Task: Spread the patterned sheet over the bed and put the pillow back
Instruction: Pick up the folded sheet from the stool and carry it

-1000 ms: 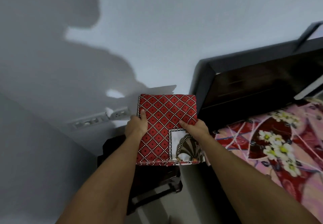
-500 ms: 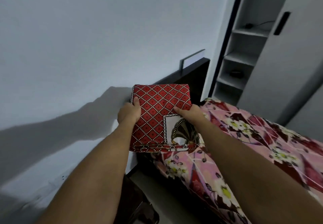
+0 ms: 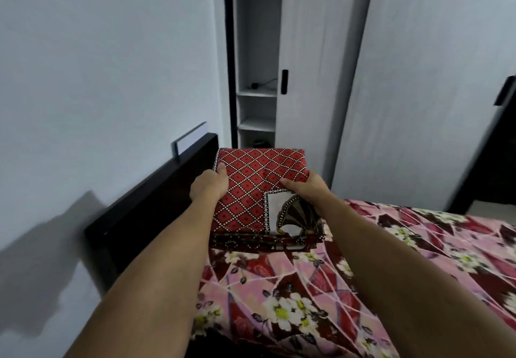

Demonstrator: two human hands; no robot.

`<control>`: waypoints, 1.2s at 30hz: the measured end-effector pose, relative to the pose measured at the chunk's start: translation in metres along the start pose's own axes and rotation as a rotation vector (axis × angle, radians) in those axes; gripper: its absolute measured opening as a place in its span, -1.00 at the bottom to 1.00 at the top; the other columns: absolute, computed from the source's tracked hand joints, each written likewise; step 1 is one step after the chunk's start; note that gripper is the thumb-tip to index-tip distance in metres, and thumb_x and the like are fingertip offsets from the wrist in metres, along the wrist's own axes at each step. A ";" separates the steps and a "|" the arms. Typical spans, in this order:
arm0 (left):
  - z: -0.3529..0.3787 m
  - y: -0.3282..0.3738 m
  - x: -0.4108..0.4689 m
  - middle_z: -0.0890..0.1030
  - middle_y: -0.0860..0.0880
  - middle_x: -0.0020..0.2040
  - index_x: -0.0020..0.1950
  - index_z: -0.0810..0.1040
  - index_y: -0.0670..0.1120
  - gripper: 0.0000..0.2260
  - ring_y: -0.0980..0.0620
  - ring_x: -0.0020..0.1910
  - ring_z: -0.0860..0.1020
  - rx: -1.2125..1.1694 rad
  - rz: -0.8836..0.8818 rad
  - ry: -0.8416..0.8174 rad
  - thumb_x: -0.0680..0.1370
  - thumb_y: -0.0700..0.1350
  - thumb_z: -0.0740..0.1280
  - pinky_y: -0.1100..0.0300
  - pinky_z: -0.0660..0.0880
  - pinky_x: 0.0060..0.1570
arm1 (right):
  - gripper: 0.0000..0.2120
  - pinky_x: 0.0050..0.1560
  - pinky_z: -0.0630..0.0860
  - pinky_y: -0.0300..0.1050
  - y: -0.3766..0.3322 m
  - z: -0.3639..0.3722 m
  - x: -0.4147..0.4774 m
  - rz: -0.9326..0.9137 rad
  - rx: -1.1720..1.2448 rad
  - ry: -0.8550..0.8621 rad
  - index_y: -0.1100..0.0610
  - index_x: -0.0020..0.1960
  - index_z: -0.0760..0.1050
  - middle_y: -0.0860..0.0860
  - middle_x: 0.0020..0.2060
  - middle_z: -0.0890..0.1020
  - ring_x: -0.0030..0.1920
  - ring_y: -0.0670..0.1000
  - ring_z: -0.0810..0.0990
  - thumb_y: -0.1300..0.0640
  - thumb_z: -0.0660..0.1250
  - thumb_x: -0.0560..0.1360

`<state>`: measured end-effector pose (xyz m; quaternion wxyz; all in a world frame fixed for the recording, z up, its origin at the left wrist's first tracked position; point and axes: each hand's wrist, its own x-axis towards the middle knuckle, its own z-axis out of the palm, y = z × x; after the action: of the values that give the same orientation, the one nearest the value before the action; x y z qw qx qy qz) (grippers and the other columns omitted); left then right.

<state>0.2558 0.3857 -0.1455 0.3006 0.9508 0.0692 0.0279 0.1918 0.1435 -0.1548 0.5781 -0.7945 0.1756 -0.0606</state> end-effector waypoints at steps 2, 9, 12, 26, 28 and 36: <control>0.015 0.042 -0.013 0.60 -0.19 0.22 0.34 0.51 -0.19 -0.33 -0.20 0.19 0.56 -0.001 0.055 -0.031 0.65 0.29 -0.09 0.02 0.45 0.09 | -0.32 0.27 0.56 0.15 0.007 -0.044 -0.006 0.005 0.015 0.055 0.06 0.28 0.48 0.01 0.12 0.66 0.13 0.10 0.65 -0.17 0.63 0.28; 0.090 0.186 -0.088 0.54 -0.22 0.34 0.39 0.49 -0.19 -0.34 -0.23 0.30 0.51 -0.014 0.241 -0.175 0.66 0.28 -0.07 -0.02 0.43 0.26 | -0.47 0.26 0.57 0.05 0.050 -0.211 -0.043 0.028 -0.004 0.291 -0.01 0.19 0.51 -0.01 0.09 0.66 0.11 0.07 0.65 -0.13 0.61 0.33; 0.125 0.245 -0.127 0.56 -0.21 0.31 0.36 0.51 -0.20 -0.35 -0.22 0.29 0.52 0.012 0.309 -0.231 0.66 0.27 -0.08 -0.01 0.44 0.23 | -0.48 0.24 0.58 0.02 0.069 -0.283 -0.064 0.053 -0.008 0.374 0.00 0.18 0.51 -0.03 0.04 0.66 0.08 0.05 0.66 -0.12 0.61 0.34; 0.262 0.456 -0.345 0.51 -0.22 0.38 0.42 0.45 -0.21 -0.34 -0.23 0.34 0.48 0.033 0.586 -0.487 0.66 0.28 -0.06 -0.02 0.41 0.28 | -0.60 0.14 0.64 0.02 0.164 -0.542 -0.234 0.180 0.023 0.772 -0.03 0.00 0.58 -0.05 -0.05 0.72 -0.03 0.02 0.71 -0.12 0.63 0.27; 0.276 0.477 -0.374 0.51 -0.22 0.38 0.42 0.46 -0.20 -0.33 -0.23 0.34 0.48 0.032 0.632 -0.517 0.66 0.28 -0.06 -0.03 0.41 0.29 | -0.63 0.15 0.64 0.02 0.178 -0.566 -0.257 0.204 0.050 0.824 -0.02 0.02 0.57 -0.03 -0.04 0.71 -0.02 0.03 0.71 -0.05 0.63 0.32; 0.325 0.548 -0.462 0.52 -0.22 0.37 0.41 0.47 -0.19 -0.35 -0.23 0.35 0.47 0.017 0.832 -0.604 0.65 0.28 -0.05 -0.03 0.40 0.31 | -0.47 0.19 0.62 0.03 0.216 -0.640 -0.328 0.256 0.105 1.017 -0.02 0.12 0.50 -0.02 0.03 0.69 0.03 0.03 0.69 -0.11 0.65 0.27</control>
<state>-0.1071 -0.3108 -0.1017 0.2627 0.8660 -0.4047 -0.1312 -0.3503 -0.3743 -0.1151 0.4617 -0.6067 0.5264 -0.3762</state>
